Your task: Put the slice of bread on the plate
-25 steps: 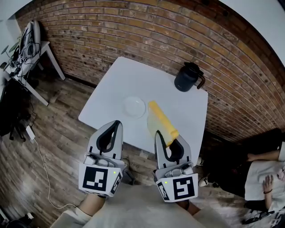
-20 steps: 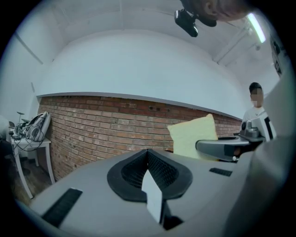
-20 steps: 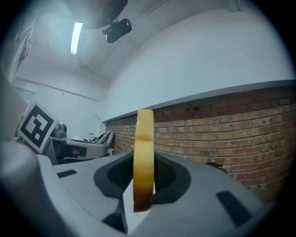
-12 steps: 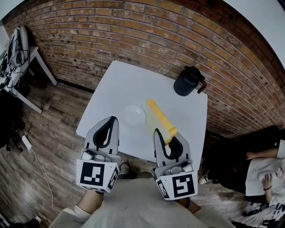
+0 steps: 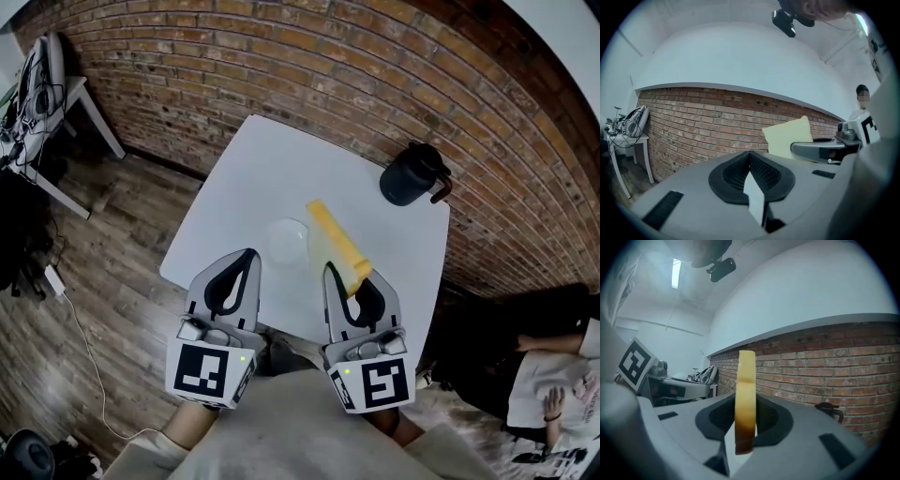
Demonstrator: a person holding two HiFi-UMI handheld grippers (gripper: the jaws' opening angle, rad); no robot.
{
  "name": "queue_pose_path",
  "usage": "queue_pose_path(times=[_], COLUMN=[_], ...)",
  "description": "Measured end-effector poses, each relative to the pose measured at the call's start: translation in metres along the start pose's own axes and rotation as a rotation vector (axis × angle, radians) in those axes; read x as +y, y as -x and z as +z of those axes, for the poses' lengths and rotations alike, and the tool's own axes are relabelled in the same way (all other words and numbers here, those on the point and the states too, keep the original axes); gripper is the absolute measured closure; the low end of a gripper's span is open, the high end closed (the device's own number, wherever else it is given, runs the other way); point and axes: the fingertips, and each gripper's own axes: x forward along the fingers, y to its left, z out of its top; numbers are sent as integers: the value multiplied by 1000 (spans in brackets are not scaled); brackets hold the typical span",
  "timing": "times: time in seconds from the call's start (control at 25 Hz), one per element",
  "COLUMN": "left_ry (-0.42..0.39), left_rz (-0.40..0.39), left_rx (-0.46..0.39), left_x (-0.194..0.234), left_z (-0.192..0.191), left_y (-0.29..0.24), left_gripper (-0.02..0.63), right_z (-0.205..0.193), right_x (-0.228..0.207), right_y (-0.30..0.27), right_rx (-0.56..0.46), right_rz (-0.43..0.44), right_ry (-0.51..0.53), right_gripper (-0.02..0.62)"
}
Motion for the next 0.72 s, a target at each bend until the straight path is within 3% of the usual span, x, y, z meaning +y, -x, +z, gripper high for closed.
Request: queue_pose_path(times=[0.72], left_ry=[-19], left_rz=[0], left_rx=[68], left_x=[7], left_z=[-41], left_y=[-41], left_gripper=[595], right_z=[-55], right_x=[-10], right_y=[-48], right_rx=[33], right_rz=[59], right_ry=[-35], right_gripper=[506])
